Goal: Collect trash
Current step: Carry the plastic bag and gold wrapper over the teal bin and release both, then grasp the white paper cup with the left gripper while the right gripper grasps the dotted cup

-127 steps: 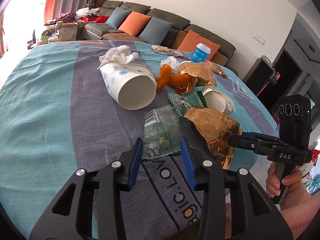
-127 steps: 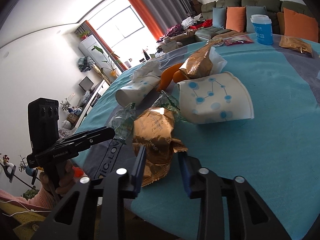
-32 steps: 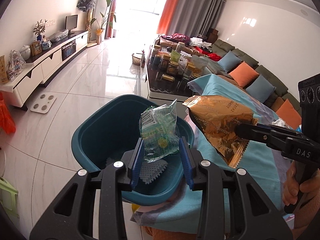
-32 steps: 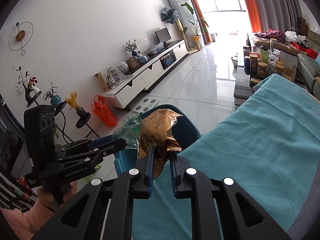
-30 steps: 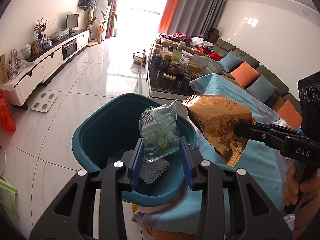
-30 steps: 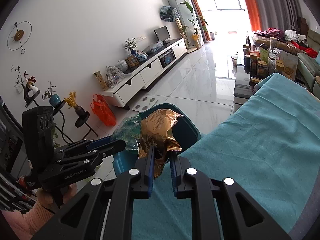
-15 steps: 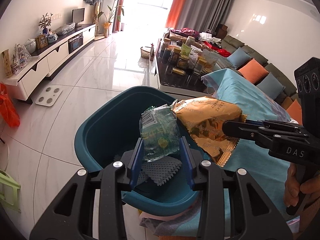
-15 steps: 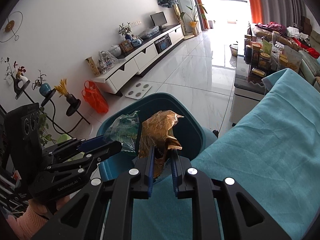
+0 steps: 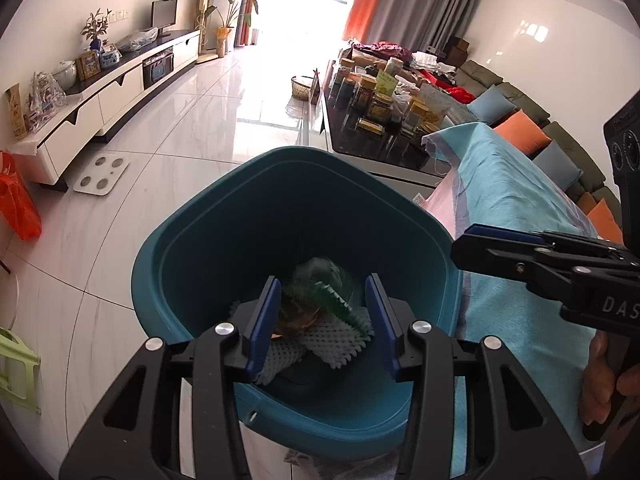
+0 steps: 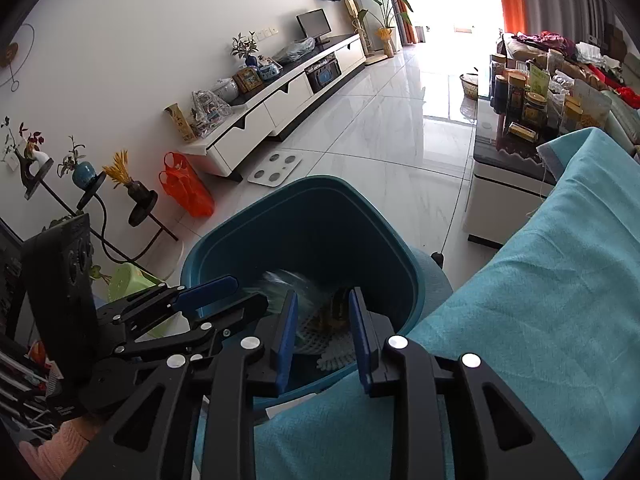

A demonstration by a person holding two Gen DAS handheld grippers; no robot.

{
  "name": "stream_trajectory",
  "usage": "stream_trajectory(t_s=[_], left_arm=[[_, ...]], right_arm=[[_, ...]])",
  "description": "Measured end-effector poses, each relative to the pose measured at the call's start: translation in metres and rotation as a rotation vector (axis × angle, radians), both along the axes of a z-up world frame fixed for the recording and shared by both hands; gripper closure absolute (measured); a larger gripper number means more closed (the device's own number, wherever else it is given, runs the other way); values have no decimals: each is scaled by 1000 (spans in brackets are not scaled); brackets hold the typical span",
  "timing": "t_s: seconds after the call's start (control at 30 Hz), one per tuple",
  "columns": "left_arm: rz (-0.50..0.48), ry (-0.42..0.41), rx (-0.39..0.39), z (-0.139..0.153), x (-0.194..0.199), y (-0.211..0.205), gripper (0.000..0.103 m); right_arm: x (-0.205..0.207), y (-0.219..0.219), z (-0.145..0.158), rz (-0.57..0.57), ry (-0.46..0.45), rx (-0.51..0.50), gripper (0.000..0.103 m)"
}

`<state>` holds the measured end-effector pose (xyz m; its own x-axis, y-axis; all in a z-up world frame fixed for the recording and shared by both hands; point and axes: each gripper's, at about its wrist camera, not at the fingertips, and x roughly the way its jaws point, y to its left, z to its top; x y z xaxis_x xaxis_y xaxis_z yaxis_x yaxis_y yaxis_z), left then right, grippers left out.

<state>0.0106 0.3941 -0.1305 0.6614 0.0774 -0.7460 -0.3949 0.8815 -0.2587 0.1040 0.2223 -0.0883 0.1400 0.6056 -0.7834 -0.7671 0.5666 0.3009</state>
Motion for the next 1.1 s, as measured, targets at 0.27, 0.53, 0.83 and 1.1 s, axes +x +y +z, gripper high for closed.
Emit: stream_trajectory(t_s=[0.27,0.53,0.83,1.1], left_arm=[[-1,-15,5,1,-4,-4,54],[-81,-119,86,38,-17,-38,41],[-287,-218,123,74,-9,-114,34],[-494,-258,76,86,7,-198,33]], right_arm=[[0,-20,4,-16,3,43,77],[-19,-71,32,-37,-75,137,63],[-38,-152,63,-136,-185,213,57],[-47,-236,68,-322,-228,220,56]])
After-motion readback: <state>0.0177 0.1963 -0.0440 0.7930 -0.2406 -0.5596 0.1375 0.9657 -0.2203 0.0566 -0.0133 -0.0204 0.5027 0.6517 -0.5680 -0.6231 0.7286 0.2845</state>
